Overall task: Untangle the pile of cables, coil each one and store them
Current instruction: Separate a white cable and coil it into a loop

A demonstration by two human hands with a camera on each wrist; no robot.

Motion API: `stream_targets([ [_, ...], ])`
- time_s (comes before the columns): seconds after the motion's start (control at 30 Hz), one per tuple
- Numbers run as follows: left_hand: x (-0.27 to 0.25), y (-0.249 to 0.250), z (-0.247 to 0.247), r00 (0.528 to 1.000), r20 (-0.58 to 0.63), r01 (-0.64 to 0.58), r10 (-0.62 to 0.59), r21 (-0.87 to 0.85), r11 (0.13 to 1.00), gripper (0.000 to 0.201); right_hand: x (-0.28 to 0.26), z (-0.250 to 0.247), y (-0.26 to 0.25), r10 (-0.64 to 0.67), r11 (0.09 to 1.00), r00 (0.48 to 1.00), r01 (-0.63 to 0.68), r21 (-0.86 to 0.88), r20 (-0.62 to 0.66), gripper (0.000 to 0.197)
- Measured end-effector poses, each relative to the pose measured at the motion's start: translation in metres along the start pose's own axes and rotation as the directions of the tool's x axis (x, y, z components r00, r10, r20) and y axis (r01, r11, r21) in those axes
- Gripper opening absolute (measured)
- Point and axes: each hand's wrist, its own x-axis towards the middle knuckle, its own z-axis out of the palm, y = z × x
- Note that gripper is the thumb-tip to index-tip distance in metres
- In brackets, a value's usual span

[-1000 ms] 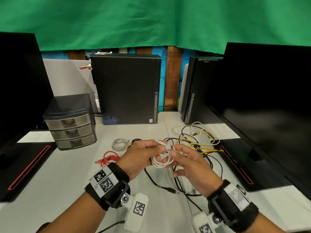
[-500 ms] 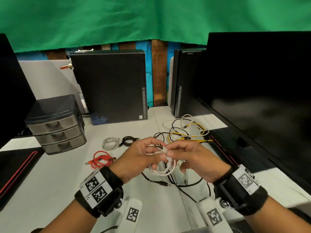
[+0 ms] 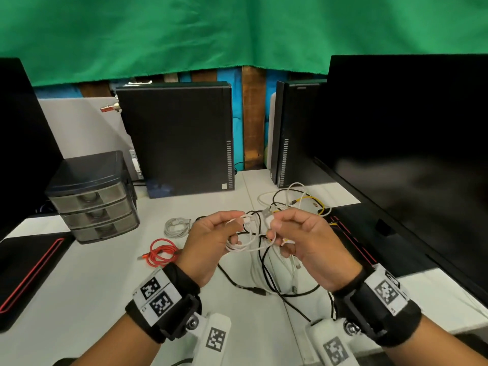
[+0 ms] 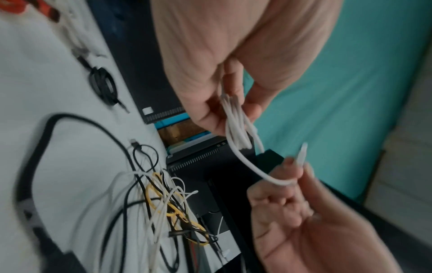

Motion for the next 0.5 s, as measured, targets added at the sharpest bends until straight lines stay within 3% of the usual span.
stream_targets([
  [0.1, -0.007, -0.002, 0.008, 0.989, 0.017, -0.146, 0.145, 0.16, 0.976, 0.014, -0.002, 0.006, 0.006, -0.152, 0.922, 0.988, 0.137, -0.362, -0.013, 0.007],
  [0.17, -0.012, -0.003, 0.012, 0.978, 0.029, -0.208, 0.207, 0.192, 0.959, 0.016, -0.003, 0.007, 0.011, -0.203, 0.855, 0.979, 0.17, -0.49, -0.015, 0.008],
  [0.33, -0.019, -0.001, 0.015, 0.941, 0.045, -0.334, 0.336, 0.301, 0.893, 0.02, -0.002, 0.008, 0.01, -0.209, 0.855, 0.975, 0.144, -0.499, -0.076, 0.021],
  [0.4, -0.023, 0.002, 0.019, 0.934, 0.083, -0.356, 0.347, 0.311, 0.881, 0.021, -0.002, 0.009, 0.008, -0.208, 0.887, 0.972, 0.14, -0.439, -0.109, 0.03],
  [0.5, -0.028, 0.005, 0.025, 0.943, 0.125, -0.331, 0.308, 0.266, 0.905, 0.02, -0.003, 0.012, 0.007, -0.288, 0.86, 0.946, 0.187, -0.476, -0.148, 0.037],
])
